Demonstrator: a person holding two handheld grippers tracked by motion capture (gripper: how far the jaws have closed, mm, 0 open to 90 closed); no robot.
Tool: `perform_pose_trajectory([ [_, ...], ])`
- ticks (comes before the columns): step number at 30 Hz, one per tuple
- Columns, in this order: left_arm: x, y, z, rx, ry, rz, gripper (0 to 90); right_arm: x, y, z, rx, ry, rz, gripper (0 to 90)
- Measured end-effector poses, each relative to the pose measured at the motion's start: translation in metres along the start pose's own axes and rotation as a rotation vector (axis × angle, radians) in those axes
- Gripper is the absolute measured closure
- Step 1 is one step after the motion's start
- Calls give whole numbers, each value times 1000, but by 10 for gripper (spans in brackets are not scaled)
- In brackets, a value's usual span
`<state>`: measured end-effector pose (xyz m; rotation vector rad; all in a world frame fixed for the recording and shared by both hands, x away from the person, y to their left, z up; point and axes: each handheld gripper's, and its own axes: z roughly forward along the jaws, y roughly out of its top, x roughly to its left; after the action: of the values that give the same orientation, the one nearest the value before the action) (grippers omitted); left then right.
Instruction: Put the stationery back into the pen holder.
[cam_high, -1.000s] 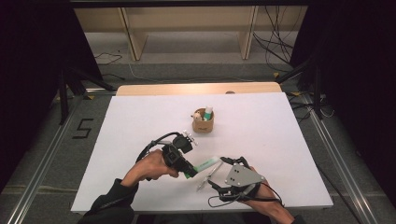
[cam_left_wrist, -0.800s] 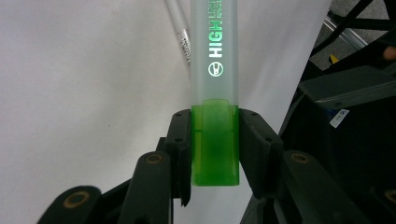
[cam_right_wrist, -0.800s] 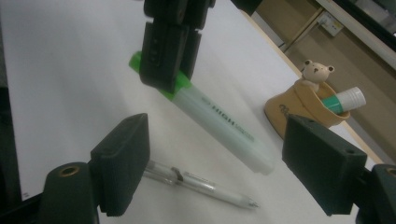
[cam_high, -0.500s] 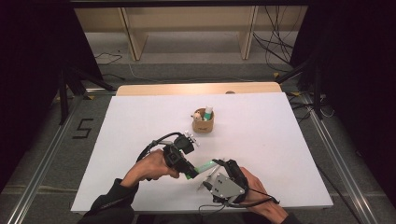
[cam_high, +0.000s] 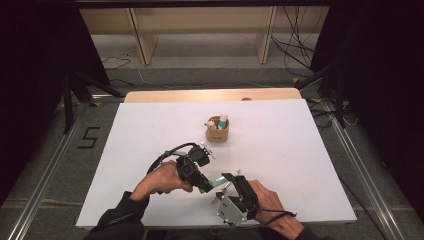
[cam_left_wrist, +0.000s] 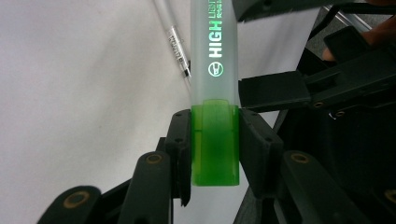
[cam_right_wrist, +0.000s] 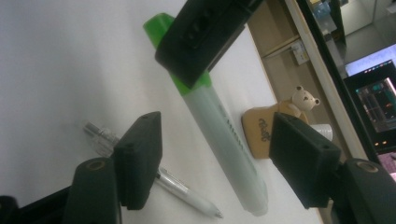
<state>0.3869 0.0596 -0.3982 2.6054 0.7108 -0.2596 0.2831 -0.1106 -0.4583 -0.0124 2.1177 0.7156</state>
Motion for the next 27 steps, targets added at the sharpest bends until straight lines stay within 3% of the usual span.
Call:
perform_pose_trajectory([
  [9, -1, 1, 1, 11, 0, 5, 663, 6, 2, 6, 18, -59, -134, 447],
  [27, -3, 2, 2, 14, -11, 4, 663, 15, 5, 12, 35, -96, -216, 572],
])
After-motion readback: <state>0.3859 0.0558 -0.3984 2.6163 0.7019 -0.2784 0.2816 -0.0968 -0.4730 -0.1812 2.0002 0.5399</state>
